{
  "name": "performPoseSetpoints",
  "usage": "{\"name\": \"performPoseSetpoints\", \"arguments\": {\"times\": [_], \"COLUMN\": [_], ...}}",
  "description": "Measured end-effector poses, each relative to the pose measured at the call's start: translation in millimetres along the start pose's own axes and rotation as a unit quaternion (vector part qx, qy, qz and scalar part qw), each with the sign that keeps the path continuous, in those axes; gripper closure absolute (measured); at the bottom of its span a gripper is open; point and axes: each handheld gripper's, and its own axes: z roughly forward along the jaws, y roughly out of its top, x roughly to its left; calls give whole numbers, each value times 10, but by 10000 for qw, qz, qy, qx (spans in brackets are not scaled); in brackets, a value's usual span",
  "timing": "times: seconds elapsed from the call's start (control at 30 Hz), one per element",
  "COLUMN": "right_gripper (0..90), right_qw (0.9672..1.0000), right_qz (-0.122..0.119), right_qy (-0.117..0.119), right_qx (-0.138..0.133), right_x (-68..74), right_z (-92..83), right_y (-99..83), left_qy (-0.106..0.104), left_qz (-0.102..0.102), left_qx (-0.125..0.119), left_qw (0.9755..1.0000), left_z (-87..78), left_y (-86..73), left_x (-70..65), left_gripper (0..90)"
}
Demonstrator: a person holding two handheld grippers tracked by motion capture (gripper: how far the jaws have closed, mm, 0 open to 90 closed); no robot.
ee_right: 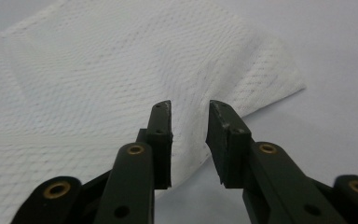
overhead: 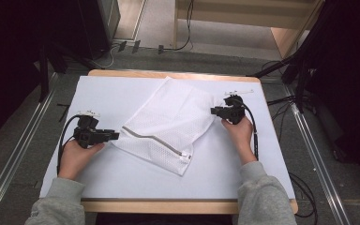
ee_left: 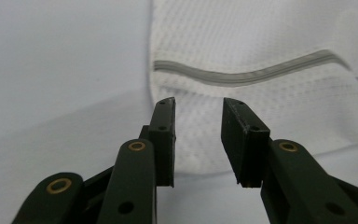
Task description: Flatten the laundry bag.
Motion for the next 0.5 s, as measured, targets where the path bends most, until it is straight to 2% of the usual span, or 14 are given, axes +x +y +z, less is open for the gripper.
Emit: {"name": "performPoseSetpoints", "arguments": {"times": [0.03, 0.13, 0.23, 0.37, 0.43, 0.5], "right_gripper": [712, 712, 715, 720, 720, 720], "right_qw": [10000, 10000, 9999, 9999, 9998, 9999], "right_qz": [1, -29, -109, -109, -152, -126], "right_qy": [16, 59, 70, 93, 93, 105], "right_qx": [-30, -42, -25, 11, 37, 52], "right_x": [15, 45, 109, 158, 168, 174], "right_z": [-40, -102, -169, -190, -186, -187], "right_y": [-7, -38, -110, -168, -187, -209], "left_qy": [0, -122, -257, -421, -592, -664], "left_qz": [0, 196, 355, 623, 756, 774], "left_qx": [0, -68, -67, -52, -68, -70], "left_qw": [10000, 9997, 9990, 9972, 9954, 9948], "left_z": [0, -49, -26, 36, 90, 109], "left_y": [0, 35, 85, 143, 179, 188], "left_x": [0, -150, -315, -549, -705, -755], "left_gripper": [651, 648, 644, 638, 623, 614]}}
